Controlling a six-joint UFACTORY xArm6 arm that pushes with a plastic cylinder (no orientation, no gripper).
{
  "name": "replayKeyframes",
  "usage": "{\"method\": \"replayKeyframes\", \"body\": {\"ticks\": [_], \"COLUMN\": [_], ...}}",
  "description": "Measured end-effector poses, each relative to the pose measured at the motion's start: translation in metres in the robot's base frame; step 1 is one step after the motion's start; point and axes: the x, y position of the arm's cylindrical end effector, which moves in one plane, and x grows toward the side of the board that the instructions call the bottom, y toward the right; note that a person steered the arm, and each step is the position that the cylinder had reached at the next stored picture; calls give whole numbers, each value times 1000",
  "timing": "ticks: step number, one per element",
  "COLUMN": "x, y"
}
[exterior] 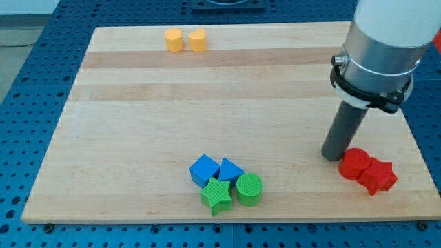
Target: Push the yellow heart to the center of the board
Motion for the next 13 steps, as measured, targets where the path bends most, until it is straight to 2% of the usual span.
{"method": "replayKeyframes", "body": {"ticks": [1,2,5,6,7,10,12,13], "x": [-60,-138,-321,-330,-316,-273,-269,-239], "y": [-2,-21,-241,-289,-308,-183,-236,-227]}}
